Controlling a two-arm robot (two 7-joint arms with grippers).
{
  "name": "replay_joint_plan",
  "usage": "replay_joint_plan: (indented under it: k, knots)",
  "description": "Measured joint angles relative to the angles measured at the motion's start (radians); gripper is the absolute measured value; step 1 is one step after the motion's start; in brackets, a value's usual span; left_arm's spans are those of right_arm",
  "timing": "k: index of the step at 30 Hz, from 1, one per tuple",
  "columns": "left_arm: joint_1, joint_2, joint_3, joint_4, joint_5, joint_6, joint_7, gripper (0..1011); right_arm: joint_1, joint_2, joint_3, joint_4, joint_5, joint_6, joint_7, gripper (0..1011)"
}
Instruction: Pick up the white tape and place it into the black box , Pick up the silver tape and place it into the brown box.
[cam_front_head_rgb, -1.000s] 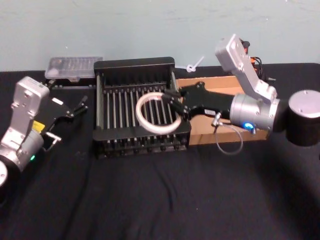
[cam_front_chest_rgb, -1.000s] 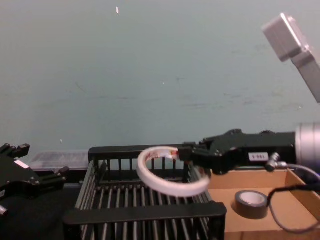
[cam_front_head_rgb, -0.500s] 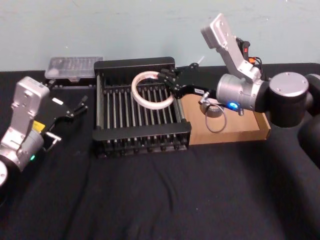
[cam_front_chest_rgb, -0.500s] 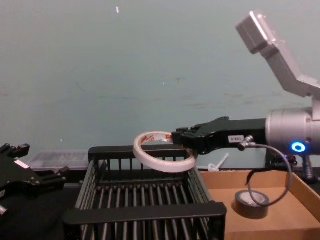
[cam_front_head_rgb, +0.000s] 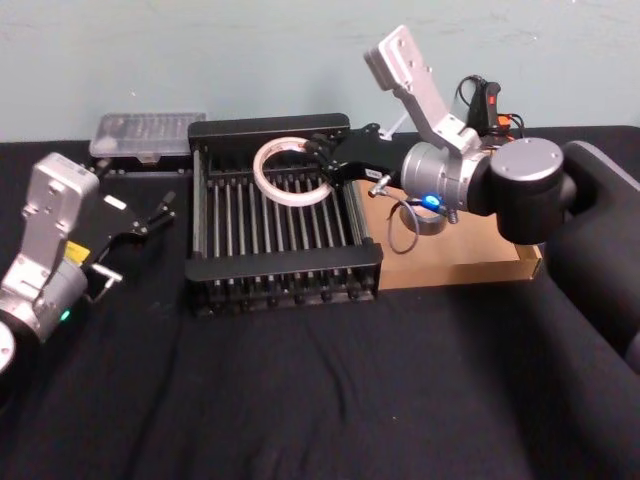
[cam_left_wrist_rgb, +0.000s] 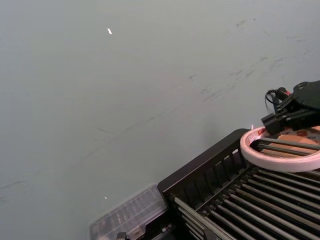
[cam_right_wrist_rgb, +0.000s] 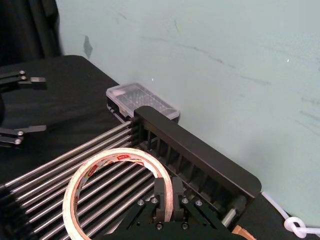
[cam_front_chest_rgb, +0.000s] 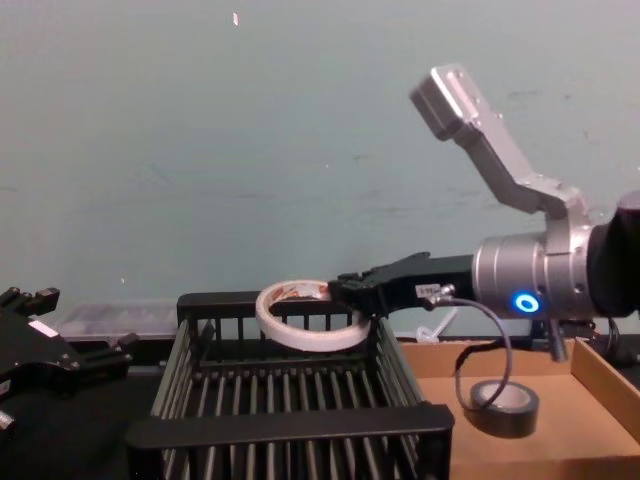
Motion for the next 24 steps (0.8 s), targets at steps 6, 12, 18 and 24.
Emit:
replay_joint_plan:
  k: [6,12,18,24]
  knots:
    - [0.000,0.000,0.000,0.000,0.000,0.000,0.000,1001,0.017,-0.025,0.000,0.048,-0.022,0.000,-0.002,96]
    - [0.000,0.000,0.000,0.000,0.000,0.000,0.000,1001,0.019,-0.033,0.000,0.056,-0.037,0.000,-0.001,96]
    - [0.000,0.000,0.000,0.000,0.000,0.000,0.000,1001,0.019,-0.032,0.000,0.055,-0.035,0.000,0.000,96]
    - [0.000,0.000,0.000,0.000,0.000,0.000,0.000,1001,0.019,-0.031,0.000,0.054,-0.033,0.000,0.000,159]
